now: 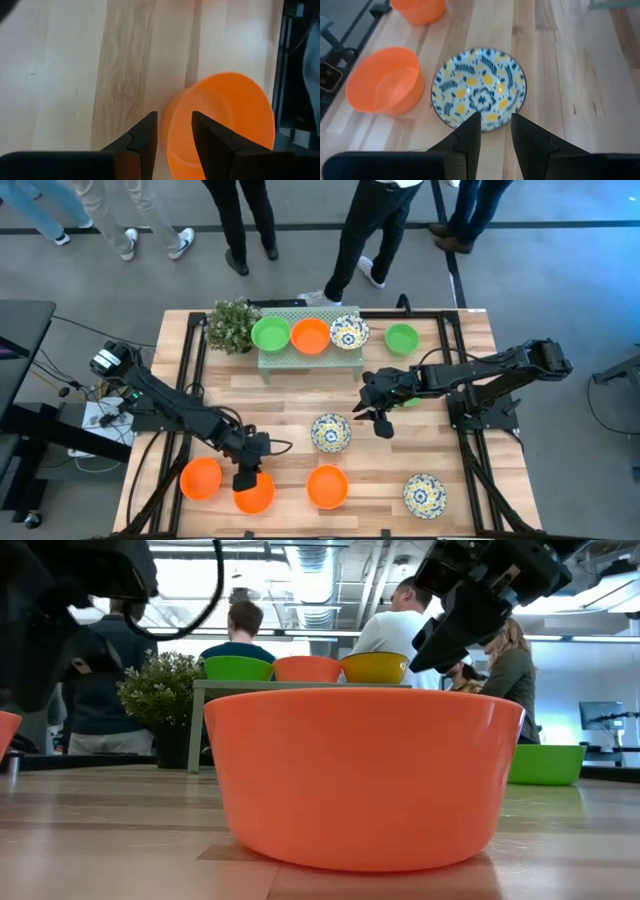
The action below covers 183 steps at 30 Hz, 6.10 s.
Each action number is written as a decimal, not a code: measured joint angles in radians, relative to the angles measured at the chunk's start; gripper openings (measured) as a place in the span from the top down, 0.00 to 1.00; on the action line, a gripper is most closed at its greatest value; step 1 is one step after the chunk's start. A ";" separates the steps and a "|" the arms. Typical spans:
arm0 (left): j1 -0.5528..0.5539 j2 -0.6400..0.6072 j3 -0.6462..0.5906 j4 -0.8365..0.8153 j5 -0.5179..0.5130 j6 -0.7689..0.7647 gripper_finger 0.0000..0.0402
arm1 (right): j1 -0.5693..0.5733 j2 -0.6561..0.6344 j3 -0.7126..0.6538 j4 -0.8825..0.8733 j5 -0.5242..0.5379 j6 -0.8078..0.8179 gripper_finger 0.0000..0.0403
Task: Pick & Place Mini bowls
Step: Stack the orange bowl on top of the orange bowl on the shelf, then stack the yellow bowl on top of the yellow bowl on the shelf
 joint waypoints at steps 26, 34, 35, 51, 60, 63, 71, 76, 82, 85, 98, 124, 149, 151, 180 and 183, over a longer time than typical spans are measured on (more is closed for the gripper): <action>-0.004 -0.032 0.019 -0.006 -0.137 0.032 0.98 | 0.000 -0.003 0.000 0.003 0.000 -0.001 0.75; 0.080 -0.090 0.061 -0.019 -0.158 0.211 0.99 | -0.001 -0.003 0.000 0.003 0.000 -0.009 0.75; 0.099 -0.095 0.071 -0.023 -0.181 0.245 0.99 | -0.001 -0.003 0.000 0.003 -0.001 -0.011 0.75; 0.603 -0.100 0.528 -0.241 -0.332 0.712 0.99 | 0.000 -0.002 0.000 0.002 0.000 -0.010 0.75; 0.913 -0.090 0.576 -0.242 -0.310 0.760 0.99 | 0.000 -0.002 0.000 0.003 0.000 -0.010 0.75; 0.972 -0.072 0.576 -0.219 -0.302 0.671 0.99 | -0.001 -0.002 0.000 0.002 0.001 -0.010 0.75; 1.020 -0.016 0.576 -0.197 -0.267 0.578 0.99 | -0.017 -0.002 0.000 0.000 0.003 -0.009 0.75; 1.017 0.032 0.576 -0.190 -0.255 0.547 0.99 | -0.038 -0.002 0.000 0.000 0.003 -0.009 0.75; 1.017 0.073 0.576 -0.156 -0.251 0.546 0.99 | -0.054 -0.002 0.000 -0.001 0.003 -0.008 0.75; 1.017 0.084 0.576 -0.152 -0.248 0.548 0.99 | -0.054 -0.002 0.000 -0.002 0.003 -0.008 0.75; 1.017 0.094 0.576 -0.146 -0.196 0.548 0.96 | -0.054 -0.002 0.000 -0.006 0.003 -0.009 0.75; 1.017 0.094 0.576 -0.126 -0.197 0.603 0.98 | -0.053 -0.002 0.000 -0.006 0.002 -0.009 0.75; 1.030 0.115 0.541 -0.085 -0.146 0.551 0.99 | -0.053 -0.002 0.000 -0.010 0.002 -0.009 0.75; 1.030 0.115 0.541 -0.076 -0.146 0.561 0.98 | -0.053 -0.002 0.000 -0.011 0.002 -0.009 0.75; 0.643 -0.061 0.540 -0.177 -0.111 0.766 0.74 | -0.044 0.012 0.001 0.006 0.004 -0.010 0.74; 0.575 -0.063 0.514 -0.176 -0.111 0.784 0.74 | -0.043 0.026 0.000 0.030 0.039 -0.010 0.74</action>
